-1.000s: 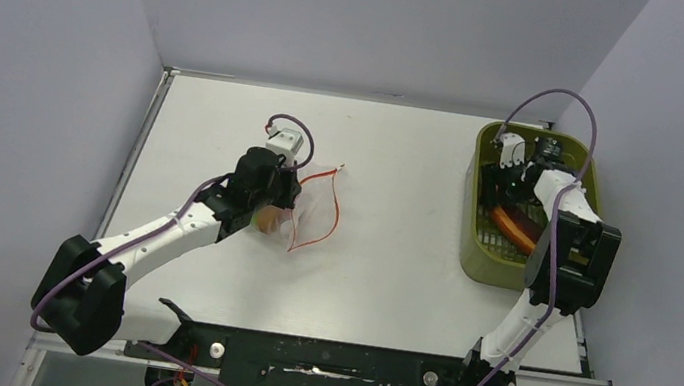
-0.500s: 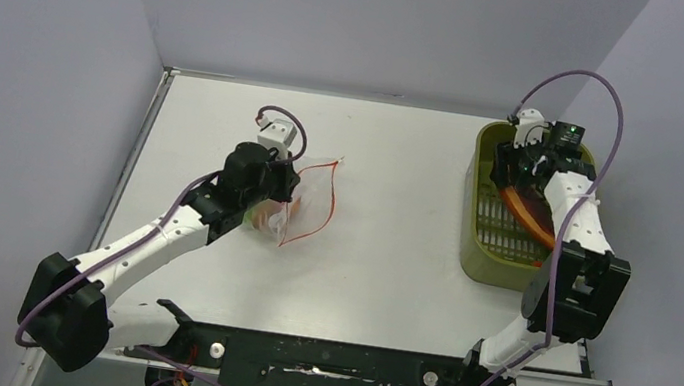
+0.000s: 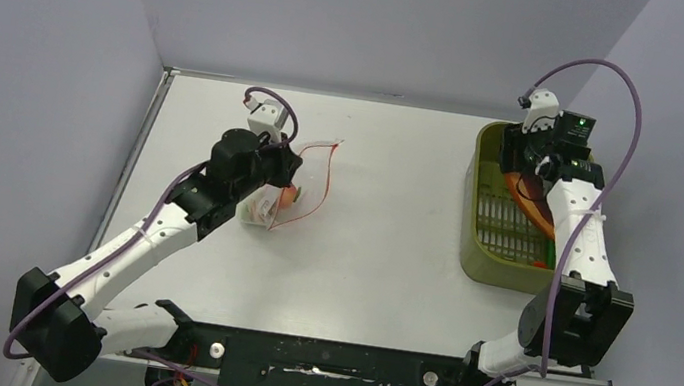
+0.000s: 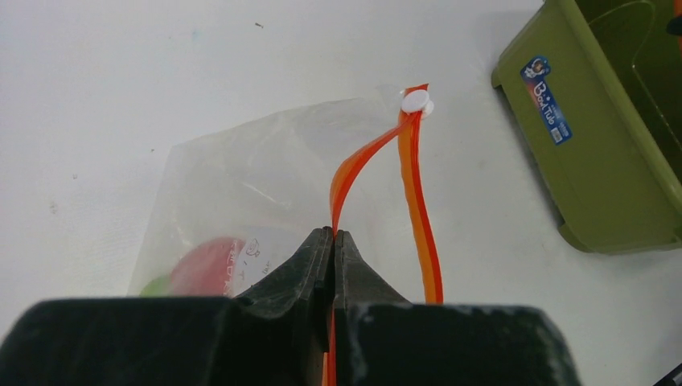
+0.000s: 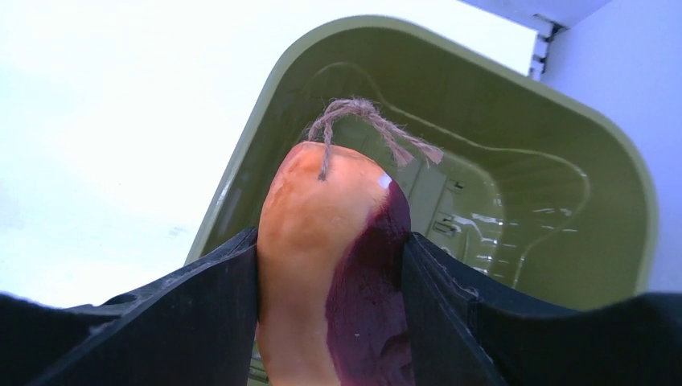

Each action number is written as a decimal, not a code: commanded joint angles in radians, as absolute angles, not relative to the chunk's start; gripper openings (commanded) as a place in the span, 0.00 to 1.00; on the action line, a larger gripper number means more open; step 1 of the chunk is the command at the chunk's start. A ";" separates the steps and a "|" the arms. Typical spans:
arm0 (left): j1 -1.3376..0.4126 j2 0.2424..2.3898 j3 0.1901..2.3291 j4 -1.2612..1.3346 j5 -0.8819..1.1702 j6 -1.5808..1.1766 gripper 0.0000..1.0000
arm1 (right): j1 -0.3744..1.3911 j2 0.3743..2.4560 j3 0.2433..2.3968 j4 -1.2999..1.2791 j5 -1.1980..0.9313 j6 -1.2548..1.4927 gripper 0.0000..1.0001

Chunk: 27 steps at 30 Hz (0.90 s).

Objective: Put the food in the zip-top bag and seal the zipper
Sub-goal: Pick up the fake vegetable from the bin.

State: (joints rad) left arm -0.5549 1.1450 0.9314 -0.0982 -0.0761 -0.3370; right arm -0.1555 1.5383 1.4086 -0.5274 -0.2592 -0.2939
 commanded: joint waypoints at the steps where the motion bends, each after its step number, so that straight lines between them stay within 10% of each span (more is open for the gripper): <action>1: -0.551 1.124 1.019 -0.107 -0.049 -0.388 0.00 | -0.145 1.446 1.476 -0.447 -0.200 -0.249 0.56; 27: -0.551 1.108 1.066 -0.117 0.141 -0.412 0.00 | -0.106 1.140 1.412 -0.342 -0.338 -0.116 0.55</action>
